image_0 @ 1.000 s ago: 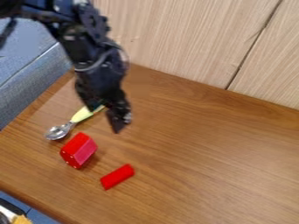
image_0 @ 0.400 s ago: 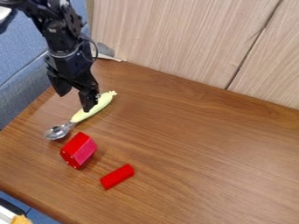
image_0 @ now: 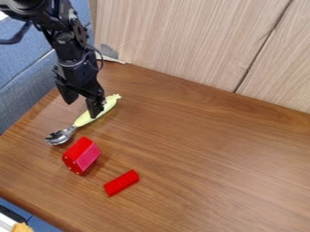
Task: Took the yellow spoon to the right side of the table
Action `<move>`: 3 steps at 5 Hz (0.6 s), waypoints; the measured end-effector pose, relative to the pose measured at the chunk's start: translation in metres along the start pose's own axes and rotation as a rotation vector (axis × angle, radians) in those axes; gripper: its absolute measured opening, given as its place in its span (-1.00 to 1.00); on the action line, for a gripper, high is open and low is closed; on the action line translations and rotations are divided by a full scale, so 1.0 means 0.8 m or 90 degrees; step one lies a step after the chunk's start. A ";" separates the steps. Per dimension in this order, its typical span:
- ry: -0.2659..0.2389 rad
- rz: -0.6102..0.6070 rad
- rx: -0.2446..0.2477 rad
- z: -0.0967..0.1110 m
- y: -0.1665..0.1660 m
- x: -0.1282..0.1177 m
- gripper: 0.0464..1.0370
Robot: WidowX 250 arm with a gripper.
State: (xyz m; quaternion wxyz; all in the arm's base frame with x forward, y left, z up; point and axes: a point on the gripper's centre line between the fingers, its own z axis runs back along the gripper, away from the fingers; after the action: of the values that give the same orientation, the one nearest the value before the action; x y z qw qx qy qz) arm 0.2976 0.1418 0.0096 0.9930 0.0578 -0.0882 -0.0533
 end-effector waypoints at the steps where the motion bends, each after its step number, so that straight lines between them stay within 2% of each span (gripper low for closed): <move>1: 0.013 -0.002 0.000 -0.011 -0.003 0.002 0.85; 3: 0.023 -0.004 0.013 -0.016 -0.009 0.009 -0.26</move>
State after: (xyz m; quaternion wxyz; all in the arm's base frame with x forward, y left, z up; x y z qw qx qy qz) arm 0.3064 0.1354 -0.0028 0.9936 0.0694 -0.0705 -0.0541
